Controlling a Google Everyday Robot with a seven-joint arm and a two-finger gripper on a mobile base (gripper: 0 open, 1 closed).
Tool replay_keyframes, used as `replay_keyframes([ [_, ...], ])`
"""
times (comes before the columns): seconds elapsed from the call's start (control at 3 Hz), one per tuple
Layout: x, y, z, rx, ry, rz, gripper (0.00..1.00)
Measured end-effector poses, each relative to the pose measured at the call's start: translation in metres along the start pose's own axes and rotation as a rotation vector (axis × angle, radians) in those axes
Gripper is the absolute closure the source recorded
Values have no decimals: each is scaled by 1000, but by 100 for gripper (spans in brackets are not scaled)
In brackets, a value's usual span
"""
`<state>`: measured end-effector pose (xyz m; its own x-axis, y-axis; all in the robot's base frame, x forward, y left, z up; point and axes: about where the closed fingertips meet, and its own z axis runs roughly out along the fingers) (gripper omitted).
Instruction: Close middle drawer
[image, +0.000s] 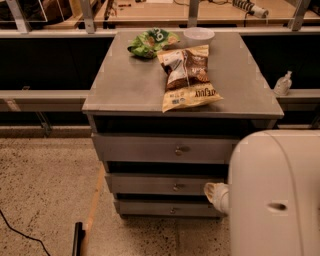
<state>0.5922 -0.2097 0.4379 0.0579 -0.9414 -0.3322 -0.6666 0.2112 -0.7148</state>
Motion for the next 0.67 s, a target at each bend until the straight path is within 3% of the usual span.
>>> replay_keyframes([
  [0.33,32,-26,-76,-20,37,53,100],
  [0.67,47,-35,-119,-60,70,102,100],
])
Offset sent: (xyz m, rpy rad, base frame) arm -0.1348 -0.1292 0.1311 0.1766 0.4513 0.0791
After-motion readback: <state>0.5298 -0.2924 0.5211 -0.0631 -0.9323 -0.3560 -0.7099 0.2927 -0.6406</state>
